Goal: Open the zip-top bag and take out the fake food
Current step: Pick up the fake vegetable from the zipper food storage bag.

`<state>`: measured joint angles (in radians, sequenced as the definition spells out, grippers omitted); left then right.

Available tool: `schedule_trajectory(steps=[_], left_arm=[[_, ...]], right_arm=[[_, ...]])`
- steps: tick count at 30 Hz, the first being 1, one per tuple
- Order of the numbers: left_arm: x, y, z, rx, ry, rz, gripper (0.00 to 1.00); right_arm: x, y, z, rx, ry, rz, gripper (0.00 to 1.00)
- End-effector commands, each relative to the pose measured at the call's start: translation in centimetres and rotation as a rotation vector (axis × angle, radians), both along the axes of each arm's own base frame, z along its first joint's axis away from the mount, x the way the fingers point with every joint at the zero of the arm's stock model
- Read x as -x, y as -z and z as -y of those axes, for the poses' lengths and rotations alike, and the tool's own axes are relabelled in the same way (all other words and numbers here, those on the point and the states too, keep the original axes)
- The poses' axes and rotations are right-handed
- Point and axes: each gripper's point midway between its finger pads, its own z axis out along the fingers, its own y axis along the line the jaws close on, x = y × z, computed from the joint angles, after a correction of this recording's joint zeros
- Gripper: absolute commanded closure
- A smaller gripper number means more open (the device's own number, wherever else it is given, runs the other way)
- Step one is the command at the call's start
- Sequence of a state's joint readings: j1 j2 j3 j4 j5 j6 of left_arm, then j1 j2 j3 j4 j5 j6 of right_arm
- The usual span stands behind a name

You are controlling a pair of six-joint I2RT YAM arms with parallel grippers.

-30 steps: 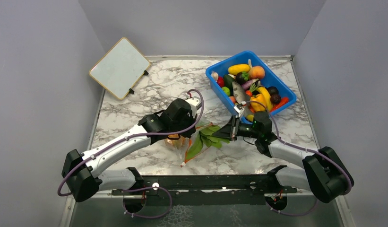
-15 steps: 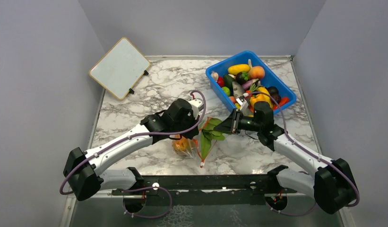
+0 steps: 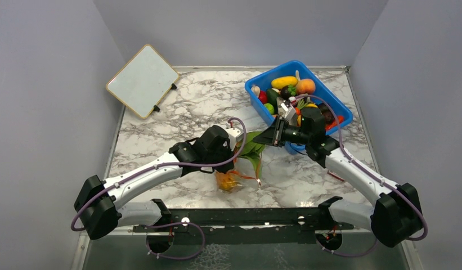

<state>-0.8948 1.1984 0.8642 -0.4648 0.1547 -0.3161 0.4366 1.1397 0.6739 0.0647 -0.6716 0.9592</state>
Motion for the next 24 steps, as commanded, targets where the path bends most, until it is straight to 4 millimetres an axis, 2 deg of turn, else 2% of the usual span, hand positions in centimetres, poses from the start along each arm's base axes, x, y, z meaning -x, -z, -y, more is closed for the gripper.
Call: schedule_trajectory(steps=[1,4,10,14,20,24], left_arm=[[-0.1,0.1,-0.5,-0.017,-0.030,0.014,1.00],[-0.6,-0.5,0.7,0.027,-0.036,0.016,1.00],[-0.6,-0.8,2.8,0.087,0.014,-0.007,1.00],[-0.5,0.0,2.9,0.069,0.027,-0.027,1.00],[-0.3,0.4,2.8,0.063,0.032,-0.033,1.00],[-0.2,0.5,2.9,0.062,0.041,-0.040,1.00]], right_arm=[[0.9,1.4,0.1,0.147,-0.141,0.129,0.90],[2.7,4.0,0.1,0.269,-0.201,0.157,0.88],[5.5,8.0,-0.3,0.367,-0.306,0.129,0.79],[6.4,9.9,-0.5,0.418,-0.330,0.117,0.71],[6.8,12.5,-0.6,0.483,-0.323,0.115,0.48],[6.9,14.3,-0.5,0.535,-0.334,0.099,0.42]])
